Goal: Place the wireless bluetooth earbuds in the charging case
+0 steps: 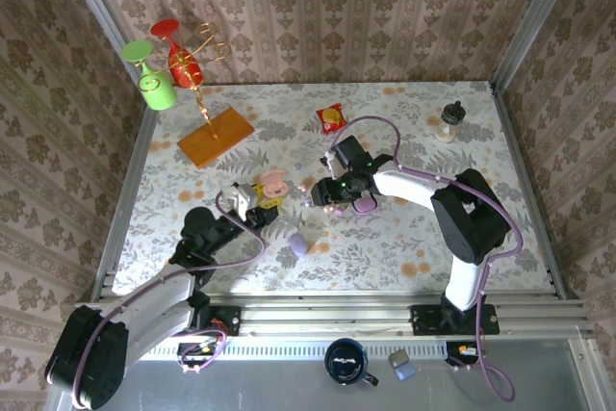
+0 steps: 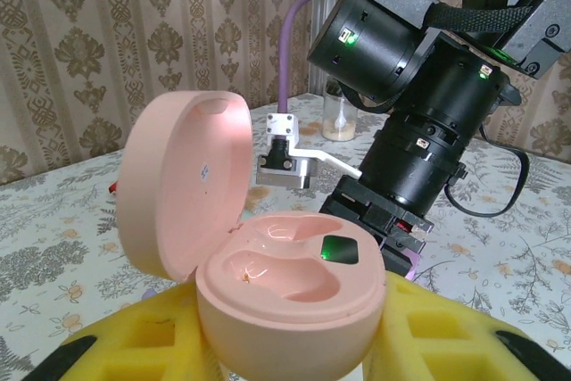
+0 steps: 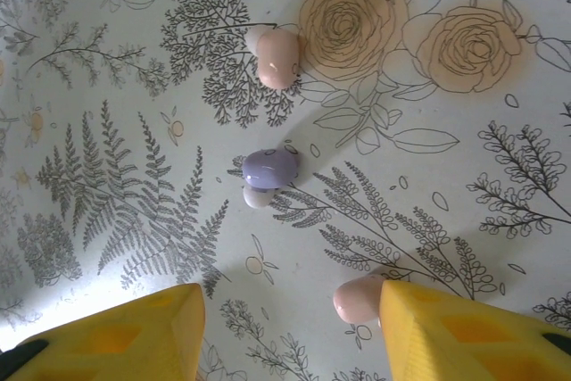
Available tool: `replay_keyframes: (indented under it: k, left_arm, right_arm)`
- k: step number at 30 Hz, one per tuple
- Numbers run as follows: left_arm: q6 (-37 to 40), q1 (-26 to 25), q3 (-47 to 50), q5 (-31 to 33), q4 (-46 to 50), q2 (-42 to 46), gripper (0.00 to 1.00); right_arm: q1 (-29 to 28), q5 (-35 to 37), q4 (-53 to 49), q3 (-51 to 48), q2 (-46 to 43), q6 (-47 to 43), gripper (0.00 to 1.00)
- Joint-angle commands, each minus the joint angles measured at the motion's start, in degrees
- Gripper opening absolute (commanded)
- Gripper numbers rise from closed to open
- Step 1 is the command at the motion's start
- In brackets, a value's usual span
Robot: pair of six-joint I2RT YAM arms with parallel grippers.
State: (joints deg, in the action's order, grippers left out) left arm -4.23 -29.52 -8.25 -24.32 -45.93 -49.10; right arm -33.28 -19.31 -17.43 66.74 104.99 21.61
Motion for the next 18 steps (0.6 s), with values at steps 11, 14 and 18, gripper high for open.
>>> replay_keyframes:
  k: [11, 14, 18]
  left_arm:
    - [1.7, 0.43, 1.06, 0.23, 0.58, 1.93, 0.24]
    - [1.74, 0.43, 1.04, 0.15, 0.58, 2.08, 0.24]
    - [1.61, 0.51, 1.09, 0.06, 0.58, 2.29, 0.24]
  right_arm:
    - [-0.54, -4.95, -6.19, 2.05, 4.83, -1.68, 0.62]
    - [-0.82, -6.28, -6.19, 1.09, 3.89, -1.51, 0.61]
    - [-1.39, -7.05, -6.39, -0.05, 2.57, -0.63, 0.61]
